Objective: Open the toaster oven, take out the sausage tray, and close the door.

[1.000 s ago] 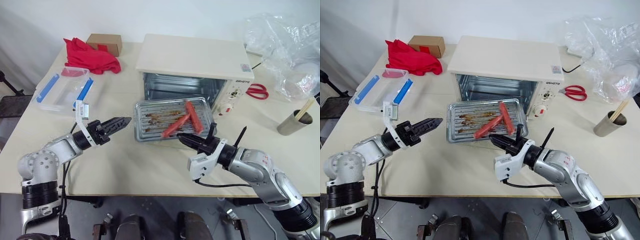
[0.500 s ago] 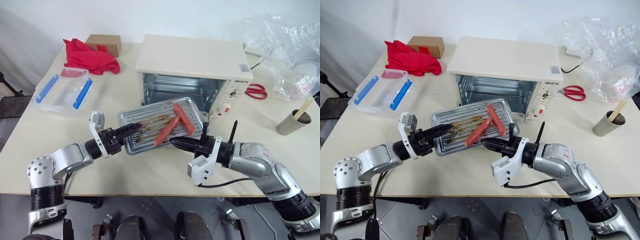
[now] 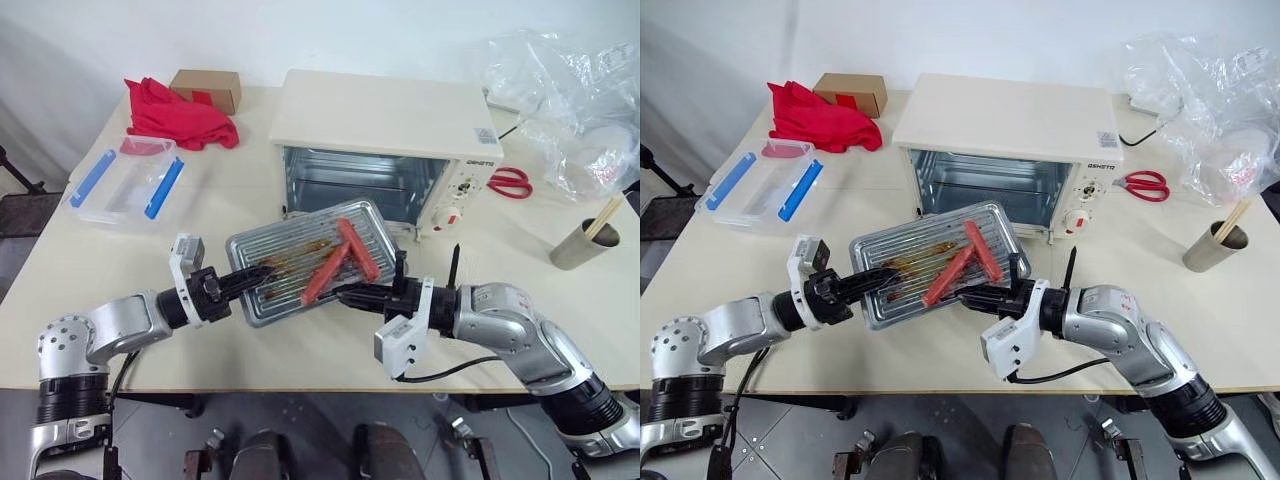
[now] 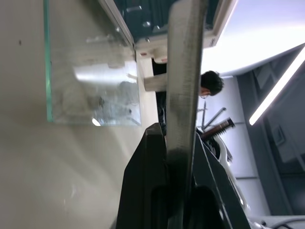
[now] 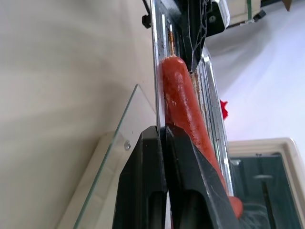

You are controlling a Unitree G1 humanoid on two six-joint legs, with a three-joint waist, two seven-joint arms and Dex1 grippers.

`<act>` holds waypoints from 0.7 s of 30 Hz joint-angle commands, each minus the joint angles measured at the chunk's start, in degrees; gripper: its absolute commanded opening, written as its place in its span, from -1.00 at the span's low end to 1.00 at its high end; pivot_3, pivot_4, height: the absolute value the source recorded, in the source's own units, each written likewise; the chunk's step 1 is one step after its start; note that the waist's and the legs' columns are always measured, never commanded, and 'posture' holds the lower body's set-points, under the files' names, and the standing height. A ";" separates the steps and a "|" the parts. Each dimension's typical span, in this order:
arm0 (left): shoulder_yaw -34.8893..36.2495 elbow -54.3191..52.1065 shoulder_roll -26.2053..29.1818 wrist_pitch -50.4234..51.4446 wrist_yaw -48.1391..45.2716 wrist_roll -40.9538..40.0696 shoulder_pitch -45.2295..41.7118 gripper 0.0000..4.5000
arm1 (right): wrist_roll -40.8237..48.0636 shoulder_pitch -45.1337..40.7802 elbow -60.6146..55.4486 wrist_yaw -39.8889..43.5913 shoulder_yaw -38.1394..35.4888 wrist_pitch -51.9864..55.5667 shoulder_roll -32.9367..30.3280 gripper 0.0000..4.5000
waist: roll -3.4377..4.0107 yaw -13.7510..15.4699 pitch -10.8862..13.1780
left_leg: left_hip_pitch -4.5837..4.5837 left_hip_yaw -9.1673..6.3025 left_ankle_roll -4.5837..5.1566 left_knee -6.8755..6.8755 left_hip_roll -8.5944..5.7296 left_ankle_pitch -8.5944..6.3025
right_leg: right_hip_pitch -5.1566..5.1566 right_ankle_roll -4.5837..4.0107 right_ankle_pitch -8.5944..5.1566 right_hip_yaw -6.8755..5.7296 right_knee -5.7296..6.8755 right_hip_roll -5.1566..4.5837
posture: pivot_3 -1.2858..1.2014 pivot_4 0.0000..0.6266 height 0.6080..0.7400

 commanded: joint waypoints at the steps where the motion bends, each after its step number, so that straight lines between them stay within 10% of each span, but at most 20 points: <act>1: 2.07 0.72 -1.19 -0.12 1.08 -0.80 -0.06 -1.00 | 2.66 -1.32 -0.70 -0.08 -2.16 -0.67 -0.14 -0.44 | 0.00 0.06 0.00 | 0.00 0.00 0.00 0.00 0.00 0.00 | 0.00 0.00 0.00 0.00 0.00 0.00 | 0.03 -0.52 1.00; 9: 9.49 2.97 -4.35 -1.62 6.27 -0.80 -0.46 -1.00 | 10.14 2.83 -2.83 2.94 -4.54 0.94 -2.94 0.63 | -0.01 0.06 0.00 | 0.00 -0.07 0.00 0.01 -0.01 0.00 | 0.07 0.00 0.00 -0.02 -0.03 -0.03 | 0.03 -0.52 1.00; 16: 14.40 4.17 -0.82 1.63 3.99 -0.80 4.11 -1.00 | 21.05 9.13 -1.78 7.89 -9.73 2.60 -8.40 0.63 | -0.01 0.02 0.00 | 0.09 -0.07 0.01 0.00 -0.02 -0.01 | 0.19 0.00 0.00 -0.01 -0.08 -0.03 | 0.03 -0.52 1.00; 21: 21.10 2.86 3.50 3.64 -5.65 -0.80 16.86 -1.00 | 23.92 12.15 9.59 7.39 -17.73 1.42 -10.08 0.09 | -0.06 -0.31 0.04 | 0.76 0.33 0.01 -0.58 0.00 -0.01 | 0.53 -0.02 -0.01 0.18 -0.45 -0.01 | 0.03 -0.52 1.00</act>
